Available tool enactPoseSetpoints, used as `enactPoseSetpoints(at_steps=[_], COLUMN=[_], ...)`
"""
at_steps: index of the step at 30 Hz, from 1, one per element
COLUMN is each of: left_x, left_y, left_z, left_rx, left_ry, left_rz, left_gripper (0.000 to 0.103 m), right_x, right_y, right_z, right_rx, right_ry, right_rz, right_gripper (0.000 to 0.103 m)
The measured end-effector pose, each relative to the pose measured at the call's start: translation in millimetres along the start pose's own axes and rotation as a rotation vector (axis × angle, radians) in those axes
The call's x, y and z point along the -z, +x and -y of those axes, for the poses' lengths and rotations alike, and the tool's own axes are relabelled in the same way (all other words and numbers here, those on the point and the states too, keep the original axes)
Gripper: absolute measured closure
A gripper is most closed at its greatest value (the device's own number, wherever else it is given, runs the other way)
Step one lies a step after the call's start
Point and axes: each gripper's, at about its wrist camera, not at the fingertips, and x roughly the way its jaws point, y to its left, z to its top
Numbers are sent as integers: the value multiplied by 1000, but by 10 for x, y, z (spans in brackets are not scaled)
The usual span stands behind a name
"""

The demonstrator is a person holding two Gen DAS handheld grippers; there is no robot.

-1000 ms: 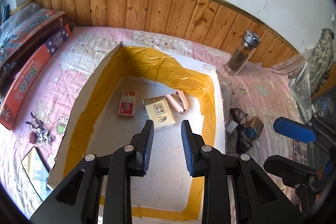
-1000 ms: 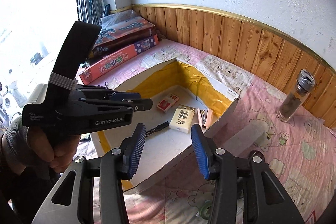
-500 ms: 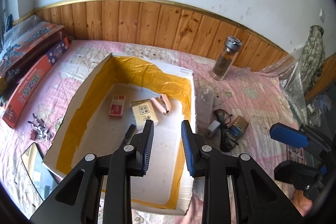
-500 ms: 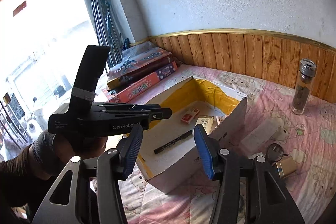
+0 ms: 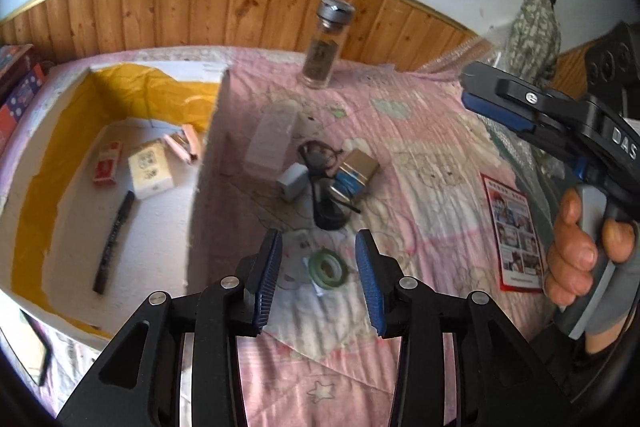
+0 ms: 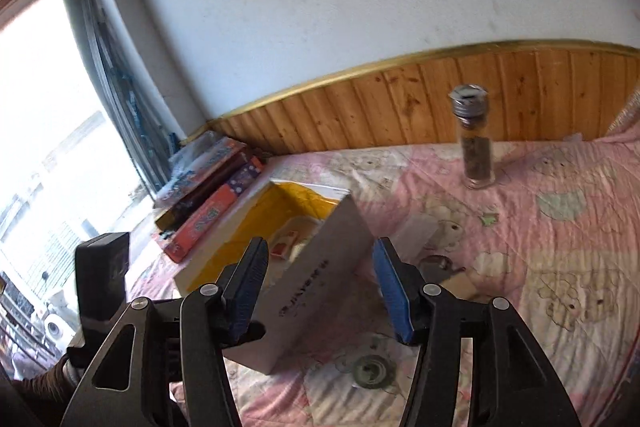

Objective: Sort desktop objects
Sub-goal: 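Move both open tools back toward the remaining items on the bedspread, then grasp the clear glass bottle with the left tool while the right tool grasps the green tape roll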

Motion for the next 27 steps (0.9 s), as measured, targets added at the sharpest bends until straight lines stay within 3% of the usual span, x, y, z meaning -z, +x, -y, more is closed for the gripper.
enactPoseSetpoints(at_steps=[4, 8, 12, 15, 20, 22, 23, 27], left_x=[172, 350, 389, 348, 338, 327, 318, 265], left_y=[425, 717, 764, 776, 869, 930, 947, 1118], left_z=[99, -46, -135, -225, -334, -348, -344, -326], left_rx=[-34, -73, -129, -167, -149, -126, -117, -76], left_ry=[-7, -69, -89, -97, -111, -115, -114, -116], left_rz=[-139, -251, -262, -261, -269, -273, -268, -276], left_gripper=[63, 63, 63, 65, 64, 63, 63, 63], right_x=[264, 689, 1111, 1257, 1348, 1371, 1369, 1266], right_y=[278, 593, 962, 1154, 1482, 1533, 1536, 1358], right_z=[360, 440, 347, 249, 299, 337, 377, 565], right_rx=[76, 98, 63, 58, 38, 53, 70, 85], right_ry=[66, 7, -73, -123, -142, -160, -159, -100], right_rz=[-149, -312, -446, -474, -513, -519, -529, -533], right_gripper=[47, 48, 48, 48, 47, 57, 80, 87])
